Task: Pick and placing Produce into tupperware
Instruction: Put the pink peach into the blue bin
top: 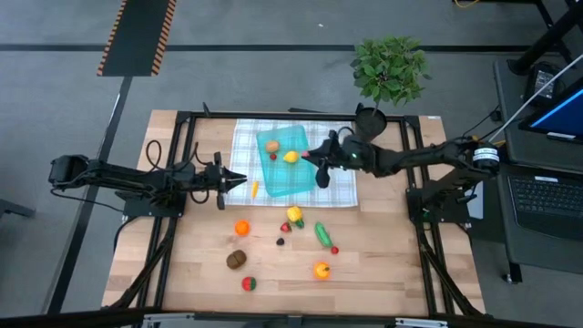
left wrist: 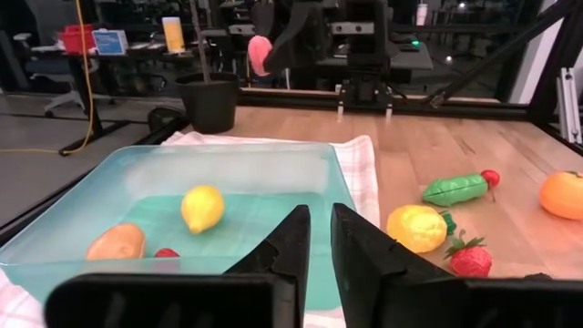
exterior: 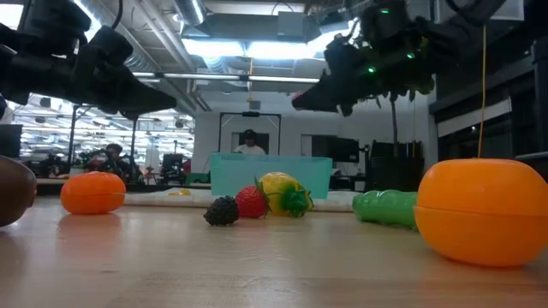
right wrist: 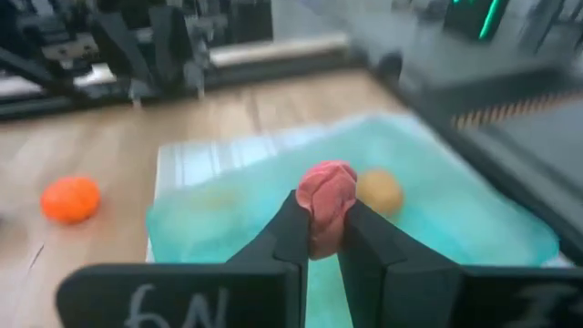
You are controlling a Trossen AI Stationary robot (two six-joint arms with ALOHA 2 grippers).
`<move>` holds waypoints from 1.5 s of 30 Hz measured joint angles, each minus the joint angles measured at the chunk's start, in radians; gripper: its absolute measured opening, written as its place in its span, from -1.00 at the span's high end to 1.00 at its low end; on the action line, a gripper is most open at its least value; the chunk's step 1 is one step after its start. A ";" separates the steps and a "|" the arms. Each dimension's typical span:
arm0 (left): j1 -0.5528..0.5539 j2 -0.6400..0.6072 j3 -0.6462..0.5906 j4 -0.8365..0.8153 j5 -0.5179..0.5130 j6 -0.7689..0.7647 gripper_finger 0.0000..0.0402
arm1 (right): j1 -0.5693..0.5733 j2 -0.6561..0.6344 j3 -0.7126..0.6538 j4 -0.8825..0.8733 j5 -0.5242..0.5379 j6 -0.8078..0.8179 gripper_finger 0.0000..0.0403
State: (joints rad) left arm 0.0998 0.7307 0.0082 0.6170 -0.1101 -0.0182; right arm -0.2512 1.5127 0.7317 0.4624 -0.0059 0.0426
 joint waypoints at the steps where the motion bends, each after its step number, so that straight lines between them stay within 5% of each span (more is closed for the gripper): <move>1: 0.000 0.000 0.000 0.000 0.000 -0.001 0.78 | -0.008 0.001 0.035 -0.077 -0.015 0.001 0.79; 15: 0.000 0.000 0.000 -0.005 0.000 -0.007 0.70 | -0.083 0.099 0.435 -0.751 -0.100 -0.042 0.78; 31: -0.001 0.000 0.000 -0.007 0.000 -0.006 0.62 | -0.093 0.208 0.458 -0.769 -0.100 -0.081 0.78; 45: -0.001 0.000 0.000 -0.008 0.000 -0.006 0.76 | -0.102 0.287 0.458 -0.781 -0.109 -0.100 0.78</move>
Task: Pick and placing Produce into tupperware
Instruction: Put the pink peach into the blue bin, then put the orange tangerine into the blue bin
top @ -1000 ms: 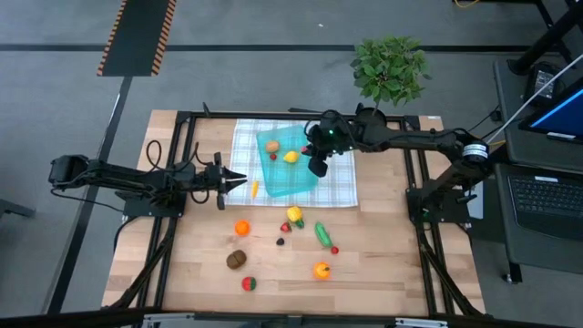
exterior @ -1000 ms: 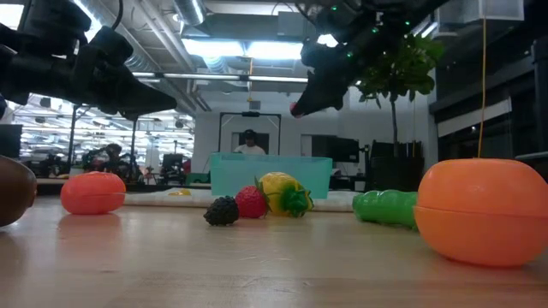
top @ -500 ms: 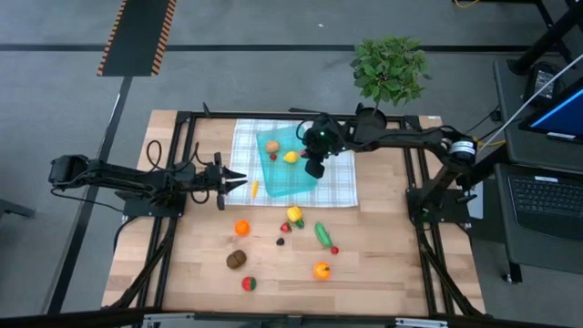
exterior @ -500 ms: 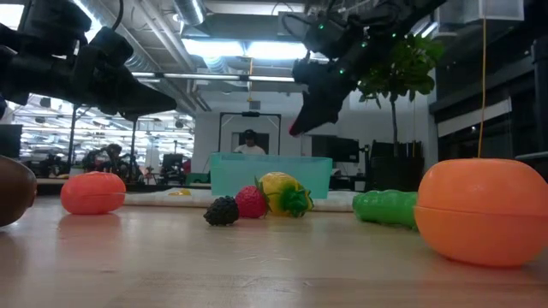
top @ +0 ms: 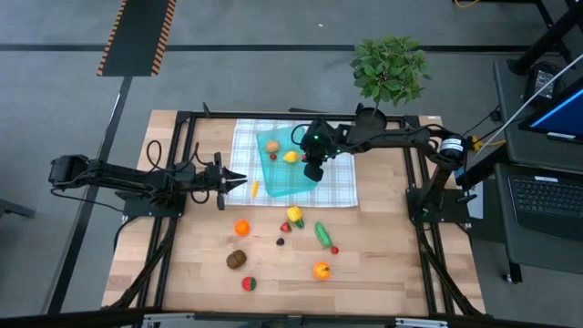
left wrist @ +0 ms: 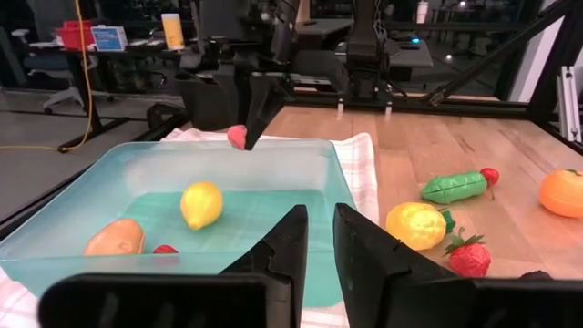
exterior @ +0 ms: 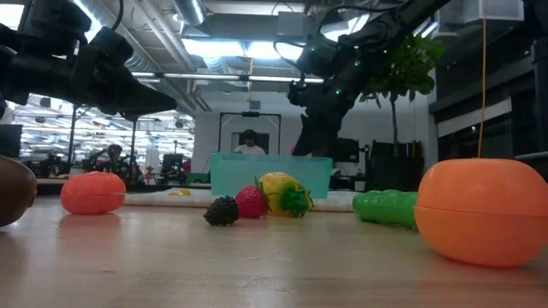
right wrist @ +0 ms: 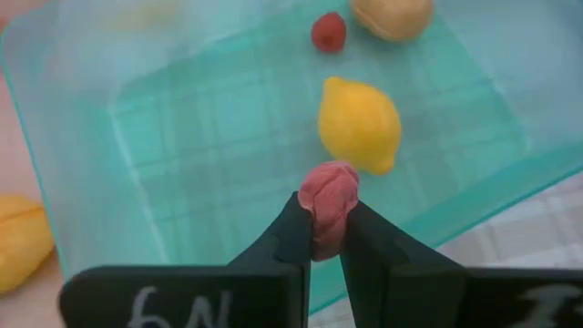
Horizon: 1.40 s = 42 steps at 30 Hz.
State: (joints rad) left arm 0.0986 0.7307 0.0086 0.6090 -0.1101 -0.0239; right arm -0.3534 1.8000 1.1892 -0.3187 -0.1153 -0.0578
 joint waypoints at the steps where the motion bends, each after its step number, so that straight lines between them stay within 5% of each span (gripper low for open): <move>1: 0.000 0.000 0.000 0.000 0.000 0.000 0.77 | 0.000 0.000 0.000 0.000 -0.010 0.000 0.78; 7: 0.000 0.000 0.000 0.000 0.000 0.000 0.81 | 0.000 0.000 0.000 0.003 -0.018 -0.007 0.71; 22: 0.000 0.000 0.000 -0.005 0.000 0.000 0.65 | 0.004 0.000 0.000 0.031 -0.018 -0.027 0.08; 35: 0.000 0.000 0.000 -0.001 0.000 0.000 0.56 | 0.052 -0.134 -0.011 0.018 -0.016 -0.094 0.03; 42: 0.000 0.000 0.000 0.006 0.000 0.000 0.61 | 0.085 -0.298 -0.229 0.265 -0.016 -0.109 0.03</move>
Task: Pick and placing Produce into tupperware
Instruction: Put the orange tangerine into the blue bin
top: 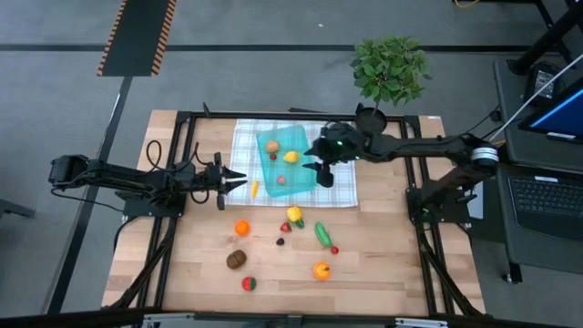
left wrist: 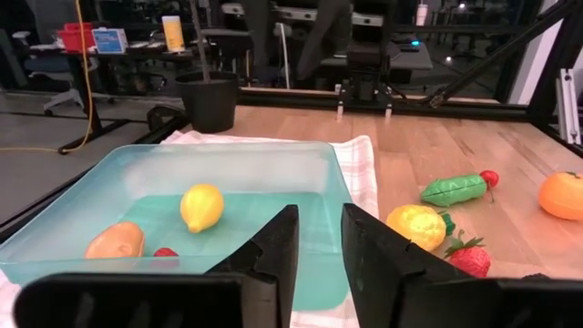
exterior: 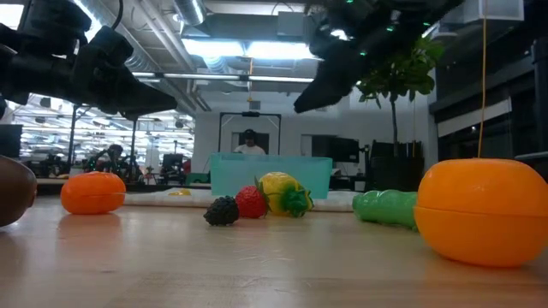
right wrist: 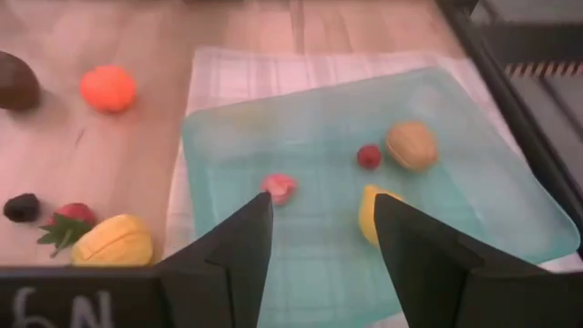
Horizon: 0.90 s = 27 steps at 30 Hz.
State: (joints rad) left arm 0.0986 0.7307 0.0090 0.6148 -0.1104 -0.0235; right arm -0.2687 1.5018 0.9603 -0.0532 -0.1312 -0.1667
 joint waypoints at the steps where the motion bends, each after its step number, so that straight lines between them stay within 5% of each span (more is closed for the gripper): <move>1: 0.000 0.000 0.000 0.000 0.000 0.000 0.62 | 0.004 -0.023 -0.045 0.056 -0.001 0.000 0.03; 11: -0.003 0.000 0.000 0.000 0.001 -0.017 0.74 | 0.052 -0.205 -0.398 0.455 -0.003 0.073 0.03; 23: -0.024 -0.007 0.077 -0.012 0.109 -0.019 0.87 | 0.051 -0.228 -0.492 0.598 -0.002 0.083 0.03; 27: -0.065 -0.006 0.206 -0.298 0.084 0.025 0.91 | 0.050 -0.228 -0.492 0.605 -0.002 0.086 0.03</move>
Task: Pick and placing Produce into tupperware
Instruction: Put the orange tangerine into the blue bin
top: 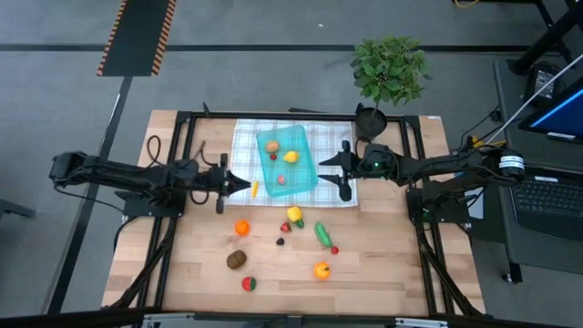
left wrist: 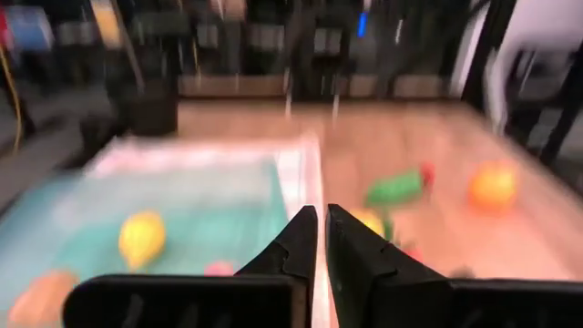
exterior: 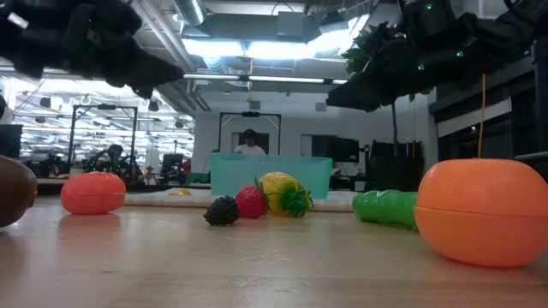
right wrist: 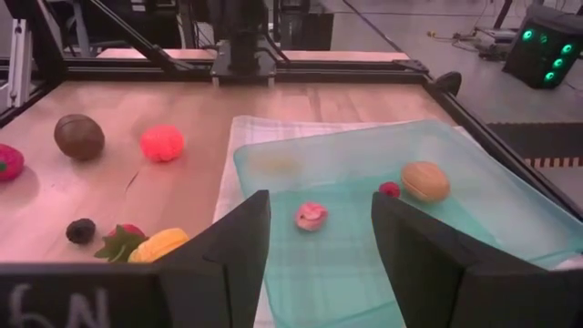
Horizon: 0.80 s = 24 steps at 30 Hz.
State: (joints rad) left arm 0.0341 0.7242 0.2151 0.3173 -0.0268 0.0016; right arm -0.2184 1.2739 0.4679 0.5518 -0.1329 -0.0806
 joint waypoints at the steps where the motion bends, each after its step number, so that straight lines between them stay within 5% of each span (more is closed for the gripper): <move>1: -0.012 0.000 0.043 -0.109 -0.022 0.001 0.92 | 0.000 0.000 0.000 0.000 0.000 0.002 0.03; 5: -0.076 0.011 0.197 -0.479 -0.104 -0.032 0.97 | 0.000 0.000 0.000 -0.001 0.000 0.017 0.03; 8: -0.142 0.011 0.269 -0.601 -0.145 -0.077 0.99 | 0.000 0.000 0.000 -0.001 0.000 0.020 0.03; 24: -0.604 0.187 0.326 -0.656 -0.589 -0.502 0.99 | 0.077 0.002 0.000 -0.060 -0.002 0.046 0.03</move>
State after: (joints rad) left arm -0.5695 0.9112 0.5415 -0.3389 -0.6162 -0.5003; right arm -0.1410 1.2755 0.4679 0.4919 -0.1345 -0.0351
